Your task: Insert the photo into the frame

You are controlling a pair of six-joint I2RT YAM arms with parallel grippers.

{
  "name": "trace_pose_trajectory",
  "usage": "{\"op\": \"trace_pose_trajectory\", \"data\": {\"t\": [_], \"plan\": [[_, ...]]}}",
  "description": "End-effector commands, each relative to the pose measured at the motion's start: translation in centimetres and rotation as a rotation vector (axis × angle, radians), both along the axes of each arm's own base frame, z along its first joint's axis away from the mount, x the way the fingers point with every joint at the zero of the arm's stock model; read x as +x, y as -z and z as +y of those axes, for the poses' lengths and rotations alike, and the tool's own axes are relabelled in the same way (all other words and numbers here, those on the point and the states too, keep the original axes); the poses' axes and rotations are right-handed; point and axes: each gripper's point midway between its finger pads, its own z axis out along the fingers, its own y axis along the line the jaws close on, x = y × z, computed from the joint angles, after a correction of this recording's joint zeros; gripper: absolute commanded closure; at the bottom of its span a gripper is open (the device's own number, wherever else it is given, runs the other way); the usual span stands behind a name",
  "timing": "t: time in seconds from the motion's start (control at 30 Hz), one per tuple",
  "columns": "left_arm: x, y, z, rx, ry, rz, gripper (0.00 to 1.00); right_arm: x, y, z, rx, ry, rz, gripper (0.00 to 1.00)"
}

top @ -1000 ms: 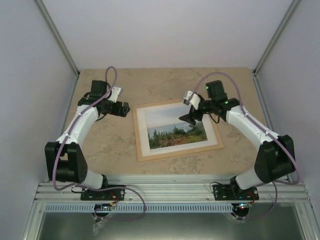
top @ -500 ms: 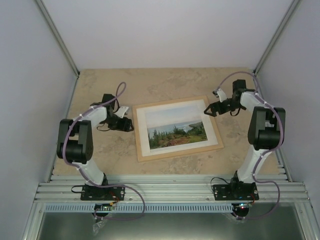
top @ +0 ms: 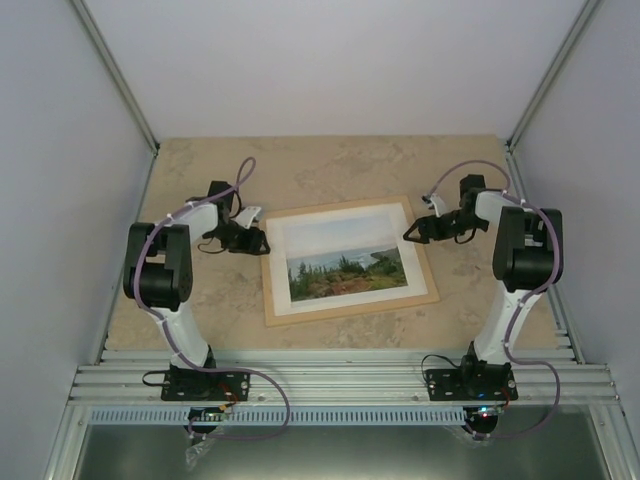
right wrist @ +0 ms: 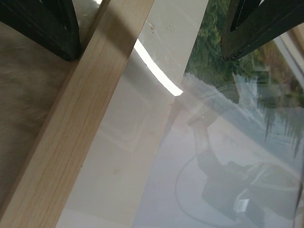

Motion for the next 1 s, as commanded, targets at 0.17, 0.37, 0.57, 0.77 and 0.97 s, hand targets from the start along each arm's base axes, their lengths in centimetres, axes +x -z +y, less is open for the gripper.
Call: {"op": "trace_pose_trajectory", "data": {"t": [0.17, 0.37, 0.57, 0.77, 0.97], "plan": [[1.0, 1.3, 0.9, 0.061, 0.027, -0.015, 0.53, -7.2, 1.5, 1.6, 0.051, -0.002, 0.198, 0.19], [1.3, 1.2, 0.8, 0.055, 0.033, -0.019, 0.56, -8.9, 1.2, 1.9, 0.053, -0.007, 0.206, 0.18], [1.6, 1.0, 0.7, 0.051, 0.026, -0.026, 0.54, -9.3, 0.9, 1.6, 0.022, -0.005, 0.181, 0.15], [2.7, -2.8, 1.7, 0.095, -0.019, -0.124, 0.19, -4.7, -3.2, 0.5, -0.011, 0.008, 0.004, 0.05], [7.0, -11.1, 4.4, 0.168, -0.110, -0.335, 0.01, -0.8, -10.5, -0.5, -0.041, -0.014, -0.255, 0.02]]}}
